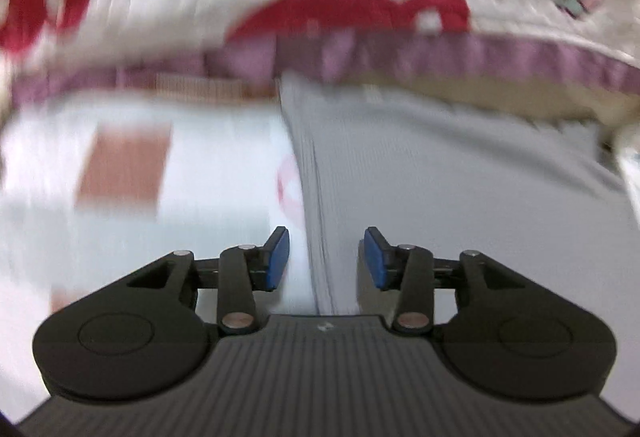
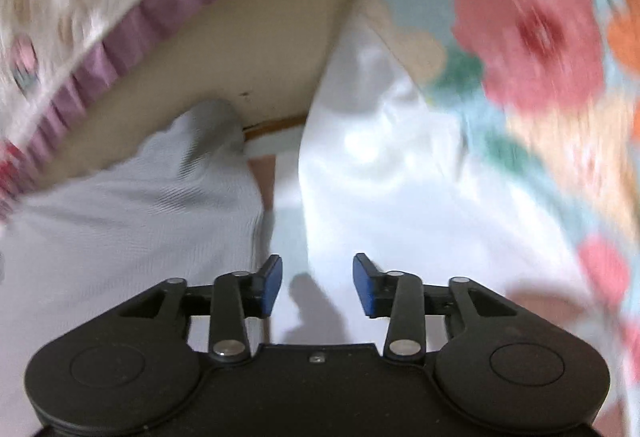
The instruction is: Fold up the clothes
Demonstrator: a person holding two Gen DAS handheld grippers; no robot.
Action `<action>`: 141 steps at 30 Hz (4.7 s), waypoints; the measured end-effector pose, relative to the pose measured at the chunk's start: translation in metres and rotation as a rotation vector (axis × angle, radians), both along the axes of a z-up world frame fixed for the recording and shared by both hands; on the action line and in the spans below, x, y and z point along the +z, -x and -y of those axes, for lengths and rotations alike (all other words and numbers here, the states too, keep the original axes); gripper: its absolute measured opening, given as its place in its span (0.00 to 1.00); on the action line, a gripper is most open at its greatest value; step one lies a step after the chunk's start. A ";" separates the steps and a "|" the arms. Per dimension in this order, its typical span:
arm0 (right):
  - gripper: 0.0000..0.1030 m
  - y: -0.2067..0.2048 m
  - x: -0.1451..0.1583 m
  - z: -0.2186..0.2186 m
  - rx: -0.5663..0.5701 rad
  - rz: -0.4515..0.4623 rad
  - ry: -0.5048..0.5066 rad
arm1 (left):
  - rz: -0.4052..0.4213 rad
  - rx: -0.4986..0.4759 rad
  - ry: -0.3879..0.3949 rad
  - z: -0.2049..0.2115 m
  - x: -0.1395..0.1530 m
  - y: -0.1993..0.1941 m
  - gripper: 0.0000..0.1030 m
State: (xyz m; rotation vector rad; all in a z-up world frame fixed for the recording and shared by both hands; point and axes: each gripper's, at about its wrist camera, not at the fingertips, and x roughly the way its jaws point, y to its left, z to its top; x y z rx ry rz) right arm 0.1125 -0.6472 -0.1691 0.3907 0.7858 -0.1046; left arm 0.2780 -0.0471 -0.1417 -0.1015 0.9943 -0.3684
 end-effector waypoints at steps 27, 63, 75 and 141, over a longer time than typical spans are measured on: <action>0.05 0.041 -0.009 -0.067 0.169 -0.016 -0.003 | -0.149 -0.107 0.102 -0.008 -0.008 0.106 0.02; 0.23 0.055 -0.013 -0.046 0.262 -0.047 -0.274 | -0.213 -0.266 0.238 -0.004 -0.019 0.110 0.18; 0.08 0.052 -0.008 -0.083 0.303 -0.001 -0.120 | -0.098 -0.306 0.155 0.012 -0.014 0.124 0.03; 0.06 0.200 0.220 -0.099 0.376 0.372 -0.154 | 0.342 -0.066 -0.056 -0.050 0.216 0.265 0.03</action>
